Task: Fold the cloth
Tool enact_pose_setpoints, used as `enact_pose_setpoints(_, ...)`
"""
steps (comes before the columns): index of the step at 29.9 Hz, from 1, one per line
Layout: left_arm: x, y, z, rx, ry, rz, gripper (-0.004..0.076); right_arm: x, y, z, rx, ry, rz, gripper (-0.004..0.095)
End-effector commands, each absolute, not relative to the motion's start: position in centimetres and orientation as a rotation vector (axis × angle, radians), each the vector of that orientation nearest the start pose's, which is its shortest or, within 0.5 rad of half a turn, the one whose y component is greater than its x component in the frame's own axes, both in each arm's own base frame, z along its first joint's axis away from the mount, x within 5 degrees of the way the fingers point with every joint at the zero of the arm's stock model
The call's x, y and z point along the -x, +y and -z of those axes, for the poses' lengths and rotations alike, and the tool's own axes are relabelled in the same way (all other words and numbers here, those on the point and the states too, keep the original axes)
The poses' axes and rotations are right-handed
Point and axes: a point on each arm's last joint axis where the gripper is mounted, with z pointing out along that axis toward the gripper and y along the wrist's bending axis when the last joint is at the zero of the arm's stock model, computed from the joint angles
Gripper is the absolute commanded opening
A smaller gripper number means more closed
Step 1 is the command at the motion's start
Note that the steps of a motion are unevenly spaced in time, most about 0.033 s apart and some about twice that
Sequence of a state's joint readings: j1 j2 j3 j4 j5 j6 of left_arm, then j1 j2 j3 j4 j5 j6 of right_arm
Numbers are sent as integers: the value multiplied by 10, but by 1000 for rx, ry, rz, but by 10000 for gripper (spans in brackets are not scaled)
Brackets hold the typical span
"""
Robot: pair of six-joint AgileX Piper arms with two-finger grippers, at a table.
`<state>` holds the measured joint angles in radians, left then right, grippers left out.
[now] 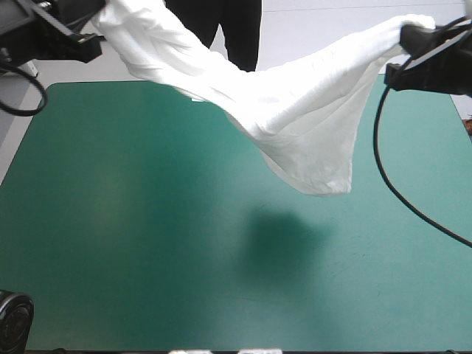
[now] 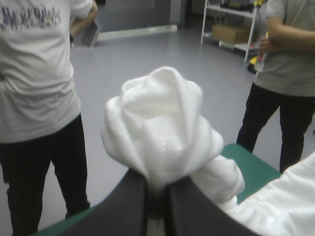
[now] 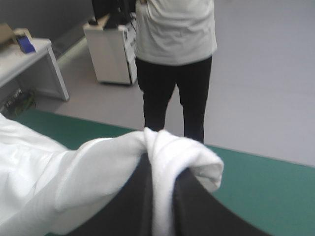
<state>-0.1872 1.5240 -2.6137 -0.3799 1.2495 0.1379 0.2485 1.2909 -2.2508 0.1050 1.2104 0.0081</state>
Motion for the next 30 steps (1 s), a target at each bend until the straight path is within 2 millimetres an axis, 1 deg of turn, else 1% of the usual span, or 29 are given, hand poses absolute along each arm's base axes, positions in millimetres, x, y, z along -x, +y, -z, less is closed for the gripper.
enact_pose_setpoints(1,-130,-61,-664,-446,1433,464,-10,-106,37,-652,240,1490,-314,-17)
enact_pose_setpoints(5,-102,-55,-678,-419,1306,476,-10,-81,33,-666,245,1395,-337,-17)
enact_pose_setpoints(8,-91,-53,-681,-416,1281,468,-10,-74,31,-667,250,1400,-335,-17)
enact_pose_setpoints(12,-95,-52,-675,-421,1343,437,-10,-79,33,-659,259,1484,-338,-17)
enact_pose_setpoints(13,-101,-51,-671,-417,1387,421,-10,-82,34,-657,258,1500,-346,-17)
enact_pose_setpoints(15,-108,-53,-669,-399,1418,449,-10,-89,36,-653,254,1530,-356,-17)
enact_pose_setpoints(17,-123,-56,-662,-402,1471,446,-10,-101,39,-645,234,1587,-383,-17)
enact_pose_setpoints(19,-141,-59,-652,-400,1552,458,-10,-115,45,-634,247,1656,-414,-17)
enact_pose_setpoints(20,-153,-62,-644,-399,1605,464,-10,-125,48,-626,252,1702,-424,-17)
enact_pose_setpoints(21,-162,-63,-637,-398,1647,471,-10,-131,50,-619,254,1738,-429,-17)
enact_pose_setpoints(22,-175,-66,-627,-396,1710,479,-10,-139,53,-610,257,1786,-434,-17)
enact_pose_setpoints(26,-224,-74,-573,-381,1969,485,-10,-177,61,-567,252,1972,-419,-18)
enact_pose_setpoints(30,-280,-80,-505,-348,2190,438,-10,-224,70,-516,223,2086,-390,-17)
